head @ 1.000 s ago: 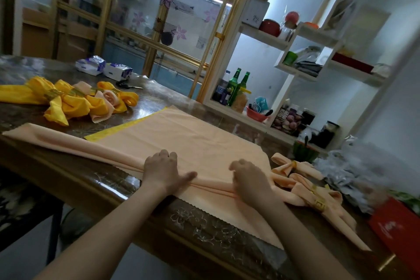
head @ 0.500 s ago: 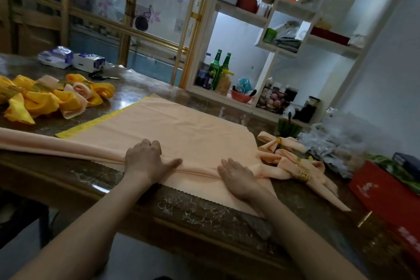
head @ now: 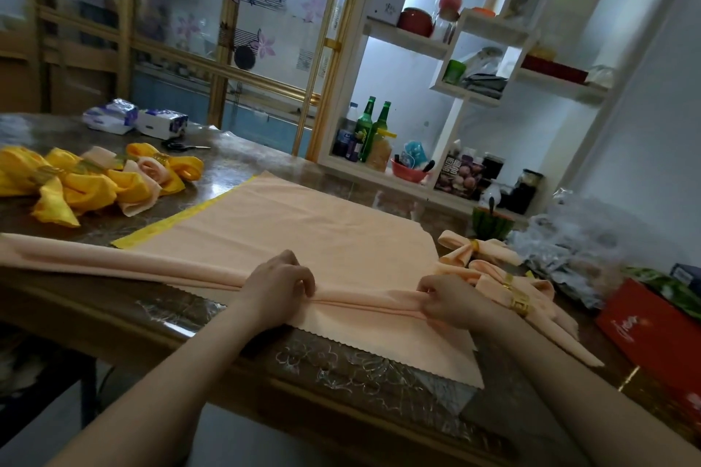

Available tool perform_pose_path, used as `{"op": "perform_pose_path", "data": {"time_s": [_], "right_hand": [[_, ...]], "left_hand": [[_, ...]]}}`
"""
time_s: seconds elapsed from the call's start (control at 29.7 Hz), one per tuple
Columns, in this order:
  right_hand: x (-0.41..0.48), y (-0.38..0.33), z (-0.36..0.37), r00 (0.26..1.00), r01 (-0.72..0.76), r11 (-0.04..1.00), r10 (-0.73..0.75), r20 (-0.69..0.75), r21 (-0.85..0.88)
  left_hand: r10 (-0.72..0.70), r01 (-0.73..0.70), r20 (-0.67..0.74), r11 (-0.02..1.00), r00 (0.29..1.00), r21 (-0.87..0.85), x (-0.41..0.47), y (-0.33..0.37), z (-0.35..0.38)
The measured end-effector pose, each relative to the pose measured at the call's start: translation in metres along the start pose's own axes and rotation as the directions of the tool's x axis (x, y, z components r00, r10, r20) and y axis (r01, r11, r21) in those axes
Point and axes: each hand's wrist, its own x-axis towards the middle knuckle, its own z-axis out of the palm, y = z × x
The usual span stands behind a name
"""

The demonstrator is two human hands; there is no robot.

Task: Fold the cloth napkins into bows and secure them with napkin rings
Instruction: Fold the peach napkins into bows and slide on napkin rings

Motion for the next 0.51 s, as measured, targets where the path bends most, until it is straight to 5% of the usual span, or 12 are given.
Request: {"op": "perform_pose_path", "data": {"time_s": [0.13,0.2,0.34,0.44,0.51], "right_hand": [[-0.017,-0.025,-0.027,1.000,0.016,0.995,-0.017,0.007,0.099],[-0.034,-0.052,-0.037,0.999,0.006,0.958,-0.018,0.037,0.288],[-0.075,-0.115,-0.037,0.983,-0.069,0.671,-0.080,0.165,0.738],[-0.093,-0.154,-0.009,0.946,0.233,0.685,-0.324,0.003,0.690],[-0.094,-0.166,0.005,0.866,0.382,0.735,-0.496,0.061,0.560]], "left_hand": [[-0.139,0.141,0.058,0.989,0.989,-0.046,0.004,0.008,-0.003],[-0.200,0.205,0.101,0.978,0.975,-0.045,0.007,0.010,-0.005],[-0.291,0.314,0.176,0.942,0.940,-0.117,0.015,0.016,-0.008],[-0.326,0.372,0.268,0.917,0.906,-0.142,0.020,0.014,-0.011],[-0.282,0.335,0.305,0.932,0.910,-0.137,0.022,0.011,-0.012]]}}
